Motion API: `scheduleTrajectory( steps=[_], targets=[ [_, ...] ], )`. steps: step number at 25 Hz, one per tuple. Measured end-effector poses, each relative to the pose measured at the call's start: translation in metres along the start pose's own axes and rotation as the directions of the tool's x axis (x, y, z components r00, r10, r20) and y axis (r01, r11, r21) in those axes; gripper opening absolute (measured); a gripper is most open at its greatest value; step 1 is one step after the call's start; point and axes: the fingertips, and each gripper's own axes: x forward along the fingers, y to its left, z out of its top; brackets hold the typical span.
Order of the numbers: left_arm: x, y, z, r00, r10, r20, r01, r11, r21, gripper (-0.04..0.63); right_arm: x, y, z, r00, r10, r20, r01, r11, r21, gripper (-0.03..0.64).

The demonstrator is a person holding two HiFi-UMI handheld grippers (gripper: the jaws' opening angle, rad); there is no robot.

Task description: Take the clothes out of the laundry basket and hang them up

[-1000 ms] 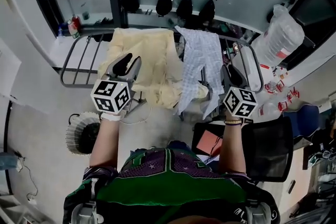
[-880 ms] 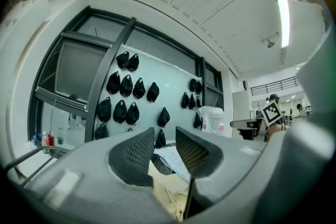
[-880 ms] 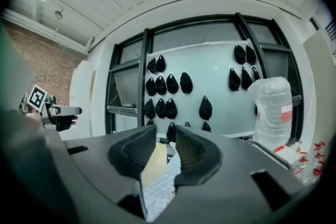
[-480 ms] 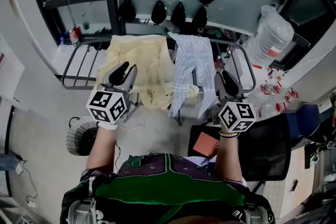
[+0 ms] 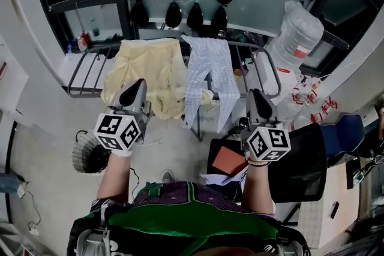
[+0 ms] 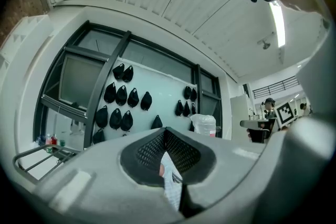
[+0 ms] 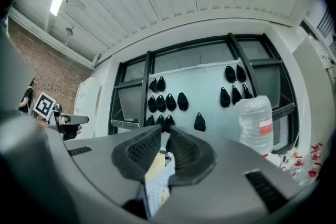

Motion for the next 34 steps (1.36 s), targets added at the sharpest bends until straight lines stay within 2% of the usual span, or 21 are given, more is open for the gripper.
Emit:
scheduleTrajectory(
  steps=[2, 3, 9, 15, 22, 29, 34],
  targets=[
    [-0.008, -0.007, 0.003, 1.0, 0.008, 0.009, -0.008, 1.0, 0.005, 0.018, -0.012, -0.002, 0.008, 0.999, -0.009, 0.041, 0.009, 1.0, -0.002, 0.009],
    [-0.011, -0.009, 0.004, 1.0, 0.011, 0.012, -0.011, 1.0, 0.007, 0.018, -0.016, -0.002, 0.012, 0.998, -0.008, 0.057, 0.009, 1.0, -0.007, 0.003],
    [-0.025, -0.019, 0.001, 1.0, 0.022, 0.016, -0.022, 1.0, 0.019, 0.018, -0.026, 0.003, 0.012, 0.998, 0.002, 0.056, 0.001, 0.999, -0.045, -0.002],
    [-0.028, -0.018, -0.005, 0.999, 0.033, 0.008, -0.033, 0.999, 0.017, 0.019, -0.024, 0.005, 0.006, 0.999, 0.01, 0.03, -0.009, 0.999, -0.039, -0.002],
    [-0.02, -0.009, -0.006, 0.999, 0.038, -0.005, -0.038, 0.999, 0.022, 0.019, -0.013, 0.001, 0.004, 1.0, -0.003, 0.019, 0.004, 1.0, -0.025, -0.002],
    [-0.009, -0.001, -0.011, 1.0, 0.014, -0.001, -0.014, 1.0, -0.028, 0.02, 0.007, 0.005, 0.001, 1.0, 0.008, 0.017, -0.008, 1.0, -0.02, -0.002],
    [0.0, 0.004, -0.011, 1.0, 0.013, -0.002, -0.013, 1.0, -0.01, 0.02, 0.019, 0.011, -0.004, 1.0, 0.018, 0.008, -0.018, 0.999, -0.03, -0.002]
  ],
)
